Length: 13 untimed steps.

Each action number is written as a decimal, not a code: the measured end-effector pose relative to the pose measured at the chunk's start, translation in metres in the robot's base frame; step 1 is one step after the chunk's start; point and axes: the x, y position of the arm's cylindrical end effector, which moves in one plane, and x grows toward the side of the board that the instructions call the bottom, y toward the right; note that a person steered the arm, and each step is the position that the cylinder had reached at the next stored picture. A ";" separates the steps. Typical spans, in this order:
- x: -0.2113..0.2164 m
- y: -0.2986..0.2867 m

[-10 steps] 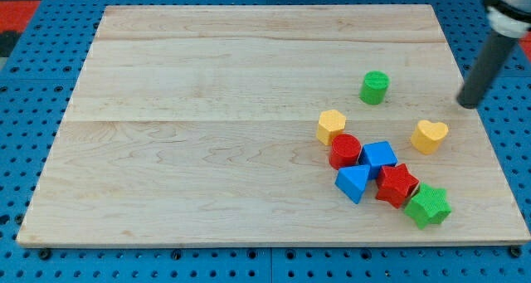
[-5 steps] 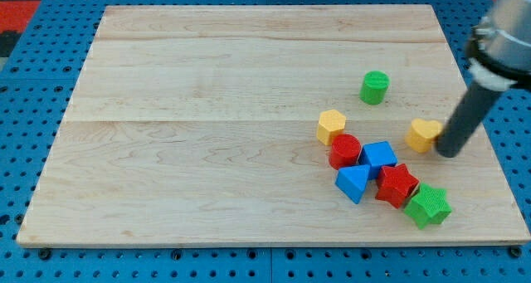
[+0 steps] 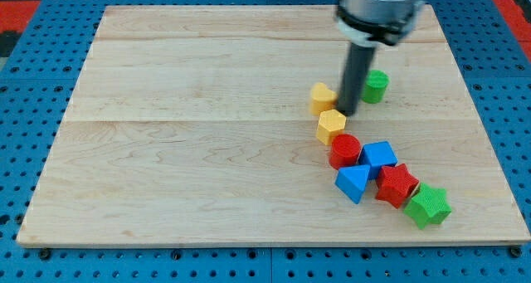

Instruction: Push the yellow heart to the top center

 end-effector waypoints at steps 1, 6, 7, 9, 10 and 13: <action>-0.011 -0.042; -0.094 -0.118; -0.094 -0.118; -0.094 -0.119; -0.053 -0.115; -0.131 -0.095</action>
